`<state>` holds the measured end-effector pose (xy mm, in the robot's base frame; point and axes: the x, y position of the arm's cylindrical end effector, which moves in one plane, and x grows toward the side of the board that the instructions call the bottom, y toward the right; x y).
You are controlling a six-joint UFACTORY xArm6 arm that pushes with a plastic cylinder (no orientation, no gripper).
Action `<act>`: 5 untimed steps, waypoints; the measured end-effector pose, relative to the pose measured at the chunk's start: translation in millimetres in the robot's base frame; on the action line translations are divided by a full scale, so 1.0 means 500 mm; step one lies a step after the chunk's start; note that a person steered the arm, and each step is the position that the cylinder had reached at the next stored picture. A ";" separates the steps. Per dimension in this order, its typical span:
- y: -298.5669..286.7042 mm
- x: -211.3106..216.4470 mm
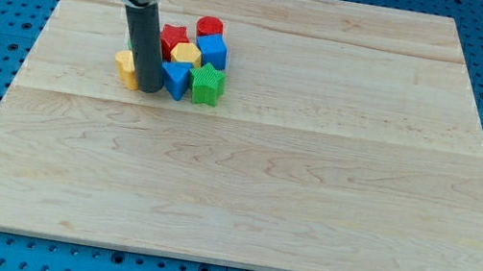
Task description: Push the blue triangle into the blue cube
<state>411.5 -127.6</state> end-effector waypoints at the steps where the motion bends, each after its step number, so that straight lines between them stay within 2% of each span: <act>1: 0.039 0.000; 2: 0.116 -0.007; 4: 0.164 -0.031; 5: 0.119 -0.059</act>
